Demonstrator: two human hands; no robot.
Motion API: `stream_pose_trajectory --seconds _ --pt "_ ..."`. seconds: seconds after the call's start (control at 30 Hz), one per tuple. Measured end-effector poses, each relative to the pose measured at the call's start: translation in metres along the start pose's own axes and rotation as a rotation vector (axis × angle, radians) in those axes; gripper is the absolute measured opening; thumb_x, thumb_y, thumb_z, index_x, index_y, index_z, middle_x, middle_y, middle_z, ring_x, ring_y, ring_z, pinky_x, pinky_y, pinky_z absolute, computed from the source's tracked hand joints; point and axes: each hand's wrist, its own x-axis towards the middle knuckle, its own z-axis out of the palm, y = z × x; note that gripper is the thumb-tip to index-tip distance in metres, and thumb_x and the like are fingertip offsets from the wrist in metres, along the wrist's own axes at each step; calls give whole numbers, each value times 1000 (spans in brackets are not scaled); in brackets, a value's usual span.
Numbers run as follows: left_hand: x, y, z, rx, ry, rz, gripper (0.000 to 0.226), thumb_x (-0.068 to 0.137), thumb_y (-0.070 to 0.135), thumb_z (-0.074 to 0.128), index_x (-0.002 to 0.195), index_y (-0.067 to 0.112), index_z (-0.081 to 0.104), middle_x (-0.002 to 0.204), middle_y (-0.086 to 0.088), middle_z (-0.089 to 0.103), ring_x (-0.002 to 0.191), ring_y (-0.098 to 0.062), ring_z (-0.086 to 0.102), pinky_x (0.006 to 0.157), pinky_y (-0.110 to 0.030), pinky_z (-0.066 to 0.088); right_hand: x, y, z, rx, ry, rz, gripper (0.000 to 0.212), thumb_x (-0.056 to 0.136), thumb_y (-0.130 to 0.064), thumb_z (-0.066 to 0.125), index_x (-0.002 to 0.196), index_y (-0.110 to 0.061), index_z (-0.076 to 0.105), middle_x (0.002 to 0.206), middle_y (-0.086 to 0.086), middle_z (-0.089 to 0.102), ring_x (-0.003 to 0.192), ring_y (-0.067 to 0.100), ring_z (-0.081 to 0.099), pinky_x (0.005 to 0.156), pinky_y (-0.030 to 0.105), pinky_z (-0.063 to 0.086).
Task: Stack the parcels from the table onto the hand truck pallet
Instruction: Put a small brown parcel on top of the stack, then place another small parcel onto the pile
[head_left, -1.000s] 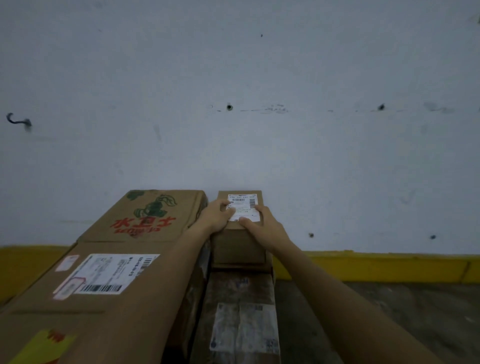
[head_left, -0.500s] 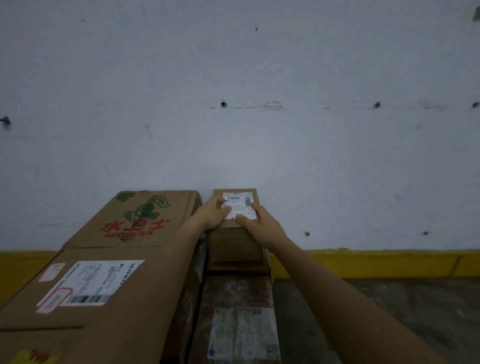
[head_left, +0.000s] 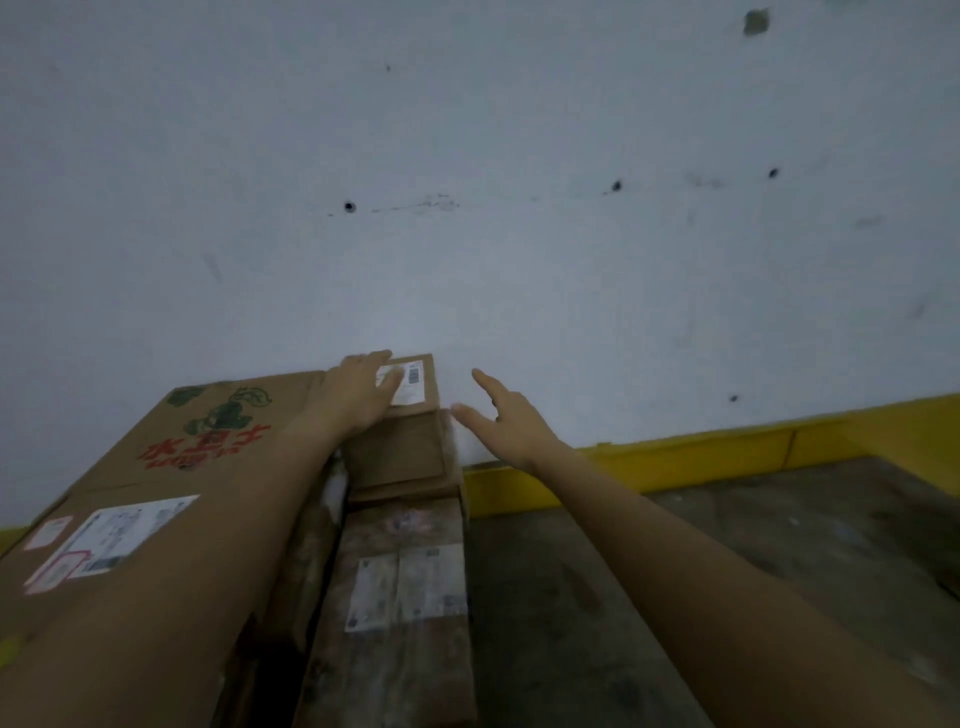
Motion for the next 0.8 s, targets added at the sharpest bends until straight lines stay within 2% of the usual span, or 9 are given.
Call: stream_pose_trajectory --seconds 0.23,0.47,0.67,0.8 --pt "-53 116 21 -95 -10 44 54 98 41 33 146 15 28 150 -16 34 137 -32 33 114 -42 24 -101 45 -100 -1 33 21 68 92 -49 48 149 -28 18 154 4 27 138 23 30 110 36 29" --pt "-127 263 86 -288 -69 80 57 98 42 34 147 15 25 150 -16 34 134 -35 38 110 -41 27 -212 107 -212 -90 69 37 64 93 -46 46 148 -29 19 155 1 25 140 21 28 110 36 28" --pt "-166 371 141 -376 -173 95 58 99 42 33 148 14 22 152 -15 30 137 -34 33 110 -40 28 -290 159 -289 -133 119 84 62 95 -38 48 148 -24 20 153 7 27 139 25 28 110 36 30" --pt "-172 427 173 -393 -213 127 57 99 40 33 148 13 21 151 -16 30 137 -33 33 111 -40 27 -315 198 -324 -166 176 159 64 93 -42 48 148 -27 20 151 11 31 139 26 29 112 37 28"
